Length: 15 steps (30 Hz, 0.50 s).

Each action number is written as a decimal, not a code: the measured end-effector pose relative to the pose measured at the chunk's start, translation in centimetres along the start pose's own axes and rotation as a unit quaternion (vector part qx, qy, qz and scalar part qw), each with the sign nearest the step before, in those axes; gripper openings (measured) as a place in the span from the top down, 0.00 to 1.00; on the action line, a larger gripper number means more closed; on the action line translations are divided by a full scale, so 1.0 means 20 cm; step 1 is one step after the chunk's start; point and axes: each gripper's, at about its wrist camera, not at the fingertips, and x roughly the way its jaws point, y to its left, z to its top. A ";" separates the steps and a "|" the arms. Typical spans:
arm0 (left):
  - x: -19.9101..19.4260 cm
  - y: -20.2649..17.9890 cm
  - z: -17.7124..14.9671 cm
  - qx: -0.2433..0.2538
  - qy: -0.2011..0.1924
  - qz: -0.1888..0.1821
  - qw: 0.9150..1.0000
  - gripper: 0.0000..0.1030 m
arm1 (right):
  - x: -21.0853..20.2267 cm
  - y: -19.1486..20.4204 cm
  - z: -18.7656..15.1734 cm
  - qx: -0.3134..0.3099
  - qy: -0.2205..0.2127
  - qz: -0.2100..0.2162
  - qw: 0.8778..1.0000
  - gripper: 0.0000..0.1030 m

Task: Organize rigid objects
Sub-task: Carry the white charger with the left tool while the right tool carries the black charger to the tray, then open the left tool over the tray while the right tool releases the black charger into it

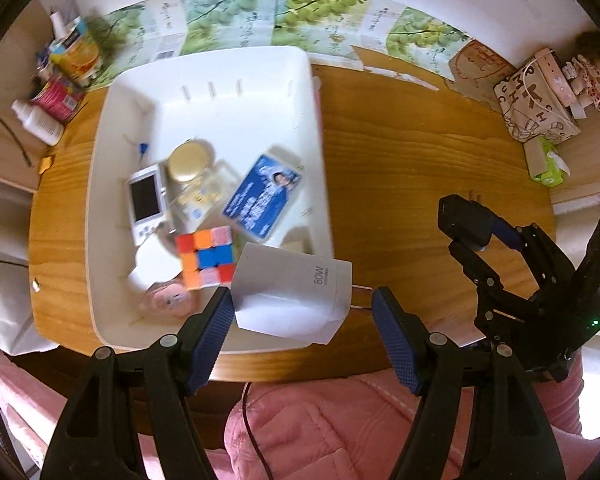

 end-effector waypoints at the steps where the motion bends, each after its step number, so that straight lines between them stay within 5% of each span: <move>1: 0.00 0.02 -0.01 -0.002 0.000 0.001 1.000 0.28 | 0.00 0.02 0.00 0.001 -0.001 0.002 1.000 0.52; 15: -0.03 0.34 -0.07 -0.029 0.001 0.020 0.999 0.28 | 0.06 0.39 0.14 -0.042 -0.004 0.038 0.998 0.52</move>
